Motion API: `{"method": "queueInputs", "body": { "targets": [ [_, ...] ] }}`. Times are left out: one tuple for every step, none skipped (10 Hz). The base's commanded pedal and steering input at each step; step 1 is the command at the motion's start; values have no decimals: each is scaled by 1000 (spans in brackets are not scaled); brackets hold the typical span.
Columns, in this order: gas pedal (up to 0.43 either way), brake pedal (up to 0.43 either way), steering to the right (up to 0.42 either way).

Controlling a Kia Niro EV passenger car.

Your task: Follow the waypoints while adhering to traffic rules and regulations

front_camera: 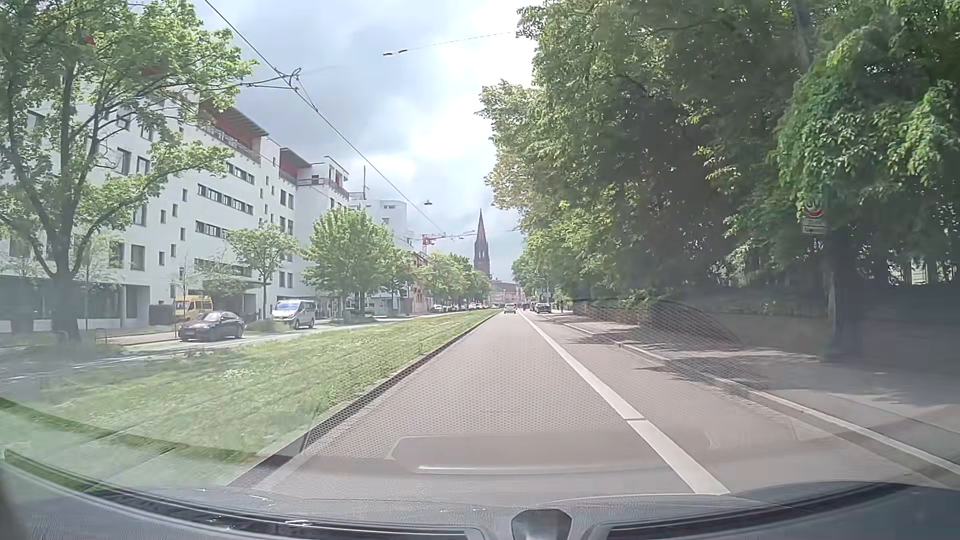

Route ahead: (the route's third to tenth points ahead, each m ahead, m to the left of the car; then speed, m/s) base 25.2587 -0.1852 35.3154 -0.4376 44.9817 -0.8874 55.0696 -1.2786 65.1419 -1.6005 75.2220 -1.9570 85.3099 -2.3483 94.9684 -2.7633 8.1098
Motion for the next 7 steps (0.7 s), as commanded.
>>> {"method": "queueInputs", "body": {
  "targets": [
    [157, 0, 5],
    [150, 0, 5],
    [150, 0, 5],
    [150, 0, 4],
    [150, 0, 4],
    [150, 0, 3],
    [150, 0, 2]
  ]
}}
